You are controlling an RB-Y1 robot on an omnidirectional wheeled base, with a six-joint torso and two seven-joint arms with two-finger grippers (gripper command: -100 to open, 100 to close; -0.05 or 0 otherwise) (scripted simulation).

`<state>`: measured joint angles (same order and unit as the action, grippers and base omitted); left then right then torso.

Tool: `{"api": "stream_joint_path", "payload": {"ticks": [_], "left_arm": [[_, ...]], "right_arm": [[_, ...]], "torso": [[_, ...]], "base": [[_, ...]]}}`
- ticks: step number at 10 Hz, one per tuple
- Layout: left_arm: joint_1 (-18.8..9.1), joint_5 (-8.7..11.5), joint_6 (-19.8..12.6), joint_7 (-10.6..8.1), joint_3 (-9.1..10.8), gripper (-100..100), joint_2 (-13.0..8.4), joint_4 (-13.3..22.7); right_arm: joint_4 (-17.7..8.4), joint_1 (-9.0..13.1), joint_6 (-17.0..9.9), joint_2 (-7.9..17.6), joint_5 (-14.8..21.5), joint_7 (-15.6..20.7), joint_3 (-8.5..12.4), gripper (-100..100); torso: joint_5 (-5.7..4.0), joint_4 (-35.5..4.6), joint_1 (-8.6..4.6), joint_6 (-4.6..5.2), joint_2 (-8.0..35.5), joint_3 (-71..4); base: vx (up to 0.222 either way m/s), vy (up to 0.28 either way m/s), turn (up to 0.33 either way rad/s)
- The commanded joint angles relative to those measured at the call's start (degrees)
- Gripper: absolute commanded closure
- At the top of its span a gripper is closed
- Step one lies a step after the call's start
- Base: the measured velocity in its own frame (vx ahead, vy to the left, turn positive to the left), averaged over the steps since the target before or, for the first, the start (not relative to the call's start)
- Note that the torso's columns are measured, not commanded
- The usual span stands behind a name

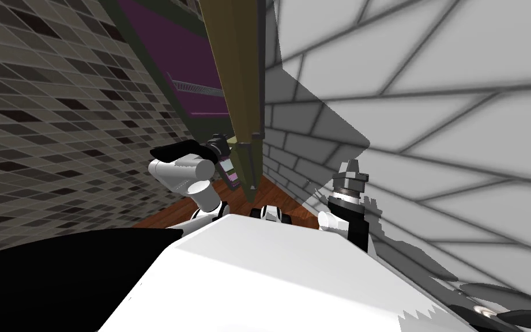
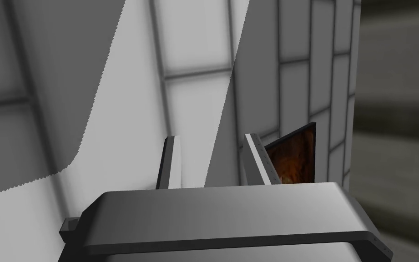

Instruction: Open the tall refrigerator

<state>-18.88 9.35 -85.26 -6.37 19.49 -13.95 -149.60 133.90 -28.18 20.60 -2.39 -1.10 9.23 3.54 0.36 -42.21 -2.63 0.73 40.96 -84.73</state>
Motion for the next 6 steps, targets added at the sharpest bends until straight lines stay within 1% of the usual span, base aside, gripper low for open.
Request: {"api": "stream_joint_path", "payload": {"ticks": [1, 2, 3, 6], "left_arm": [[-0.46, -1.25, 1.09, -0.03, 0.78, 100, -0.21, 0.24], [-0.46, -1.25, 1.09, -0.03, 0.78, 100, -0.21, 0.24], [-0.46, -1.25, 1.09, -0.03, 0.78, 100, -0.21, 0.24], [-0.46, -1.25, 1.09, -0.03, 0.78, 100, -0.21, 0.24]], "right_arm": [[0.00, 0.00, 0.00, 0.00, 0.00, 0.00, 0.00, 0], [0.00, 0.00, 0.00, 0.00, 0.00, 0.00, 0.00, 0], [0.01, 0.00, 0.00, 0.00, 0.00, 0.00, -0.01, 0], [0.01, 0.00, 0.00, 0.00, 0.00, 0.00, -0.01, 0]], "torso": [[-0.21, -0.11, -1.29, -0.13, 0.08, -0.16], [-0.44, -0.11, -2.33, -0.09, 0.28, -0.30], [-0.66, -0.09, -2.39, -0.02, 0.45, -0.37], [-0.53, -0.14, -2.31, -0.07, 0.40, -0.35]], "base": [[-0.012, -0.078, 0.038], [-0.010, 0.001, 0.032], [0.005, 0.002, -0.012], [0.002, 0.001, -0.006]]}}
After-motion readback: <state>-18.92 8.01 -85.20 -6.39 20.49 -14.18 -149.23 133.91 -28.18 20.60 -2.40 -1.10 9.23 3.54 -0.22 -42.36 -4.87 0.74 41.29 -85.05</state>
